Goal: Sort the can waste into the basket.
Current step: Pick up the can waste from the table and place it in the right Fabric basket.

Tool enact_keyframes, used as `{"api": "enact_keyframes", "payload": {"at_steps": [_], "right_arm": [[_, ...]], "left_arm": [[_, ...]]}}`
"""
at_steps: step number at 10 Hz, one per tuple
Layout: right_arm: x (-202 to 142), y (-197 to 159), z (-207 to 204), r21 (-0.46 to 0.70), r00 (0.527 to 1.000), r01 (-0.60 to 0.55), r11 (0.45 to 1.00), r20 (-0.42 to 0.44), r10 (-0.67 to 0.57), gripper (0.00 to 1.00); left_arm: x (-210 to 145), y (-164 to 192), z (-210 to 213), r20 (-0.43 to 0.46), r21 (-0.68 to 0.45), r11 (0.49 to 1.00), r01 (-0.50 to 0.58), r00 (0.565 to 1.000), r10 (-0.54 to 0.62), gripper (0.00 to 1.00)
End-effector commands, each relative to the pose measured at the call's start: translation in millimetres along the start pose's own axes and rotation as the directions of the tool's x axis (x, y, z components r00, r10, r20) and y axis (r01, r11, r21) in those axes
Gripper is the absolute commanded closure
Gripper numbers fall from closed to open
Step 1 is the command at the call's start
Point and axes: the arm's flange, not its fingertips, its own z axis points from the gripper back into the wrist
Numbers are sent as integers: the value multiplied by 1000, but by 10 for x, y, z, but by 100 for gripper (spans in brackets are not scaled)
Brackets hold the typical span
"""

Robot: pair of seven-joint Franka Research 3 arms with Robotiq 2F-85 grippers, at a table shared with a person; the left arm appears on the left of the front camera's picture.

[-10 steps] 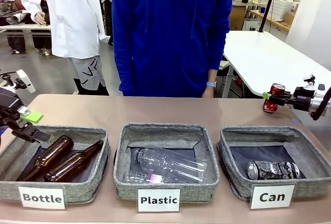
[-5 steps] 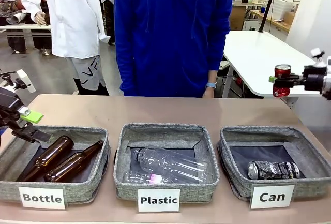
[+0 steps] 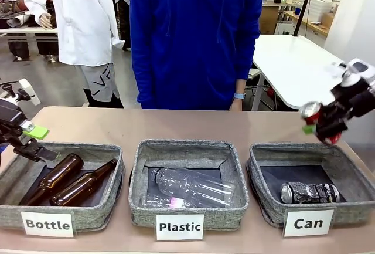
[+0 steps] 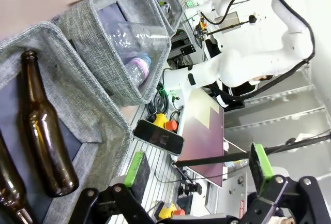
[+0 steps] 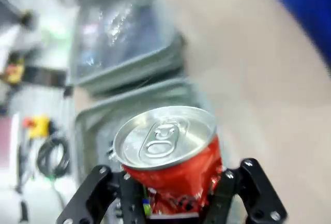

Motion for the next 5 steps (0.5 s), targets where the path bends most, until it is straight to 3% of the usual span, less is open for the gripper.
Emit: {"api": "enact_keyframes", "payload": {"at_steps": [1, 3, 5], "right_arm": [[-70, 346, -283, 71, 959, -216, 974, -174, 225, 100], [-182, 599, -470, 84, 929, -251, 964, -257, 265, 100], [-244, 587, -514, 47, 938, -221, 974, -264, 225, 100]], "left_arm": [[-27, -28, 20, -8, -6, 1000, 4, 1000, -4, 0], [-27, -28, 20, -8, -6, 1000, 4, 1000, -4, 0], [-27, -28, 20, -8, -6, 1000, 4, 1000, -4, 0]]}}
